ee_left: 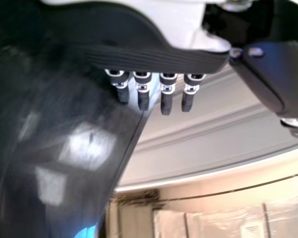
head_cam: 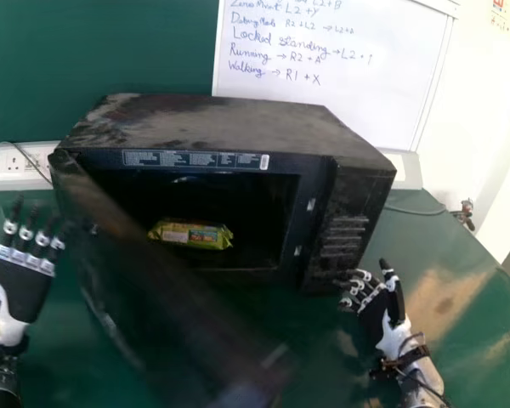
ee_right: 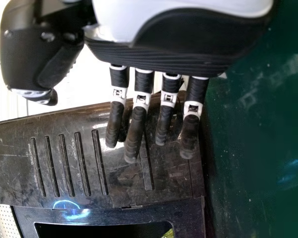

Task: Put biscuit inside oven

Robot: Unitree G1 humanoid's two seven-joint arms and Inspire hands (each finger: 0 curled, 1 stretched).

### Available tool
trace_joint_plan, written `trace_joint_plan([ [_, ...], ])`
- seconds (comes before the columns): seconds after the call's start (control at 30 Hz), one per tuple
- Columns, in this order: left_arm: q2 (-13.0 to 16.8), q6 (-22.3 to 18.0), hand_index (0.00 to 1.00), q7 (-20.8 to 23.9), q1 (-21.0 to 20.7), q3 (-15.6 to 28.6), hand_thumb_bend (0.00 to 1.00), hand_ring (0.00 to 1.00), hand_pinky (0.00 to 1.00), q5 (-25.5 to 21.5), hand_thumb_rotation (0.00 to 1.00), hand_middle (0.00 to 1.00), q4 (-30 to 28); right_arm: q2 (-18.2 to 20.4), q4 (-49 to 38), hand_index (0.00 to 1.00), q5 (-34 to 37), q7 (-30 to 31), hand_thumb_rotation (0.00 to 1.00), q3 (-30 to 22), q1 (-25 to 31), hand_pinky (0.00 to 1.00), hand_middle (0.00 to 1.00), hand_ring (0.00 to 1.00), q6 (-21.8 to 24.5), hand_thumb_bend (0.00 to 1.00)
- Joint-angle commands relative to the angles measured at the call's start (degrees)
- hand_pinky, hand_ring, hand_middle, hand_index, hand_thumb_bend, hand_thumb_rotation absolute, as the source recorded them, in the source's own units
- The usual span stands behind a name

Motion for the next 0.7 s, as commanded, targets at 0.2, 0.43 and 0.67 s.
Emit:
trace_joint_plan([
  [0.2, 3.91, -4.27, 0.32, -0.29, 1.05, -6.92, 0.53, 0.12, 0.02, -5.02, 0.00, 0.47, 1.60, 0.95, 0.77, 0.55, -0.68, -0.47, 0.33, 0.77, 0.32, 0.30, 0.45, 0.33, 0.64, 0.71],
  [0.43, 4.87, -6.78, 0.51, -0.29, 1.77, -9.42, 0.51, 0.15, 0.04, -6.41, 0.00, 0.44, 1.99, 0.88, 0.76, 0.55, -1.16, -0.71, 0.34, 1.21, 0.49, 0.29, 0.45, 0.32, -0.32, 0.71],
  [0.67, 4.45, -8.10, 0.51, -0.29, 2.22, -10.40, 0.51, 0.16, 0.06, -7.21, 0.00, 0.44, 1.13, 0.80, 0.65, 0.55, -1.19, -1.05, 0.35, 1.50, 0.53, 0.29, 0.45, 0.32, -0.31, 0.73],
])
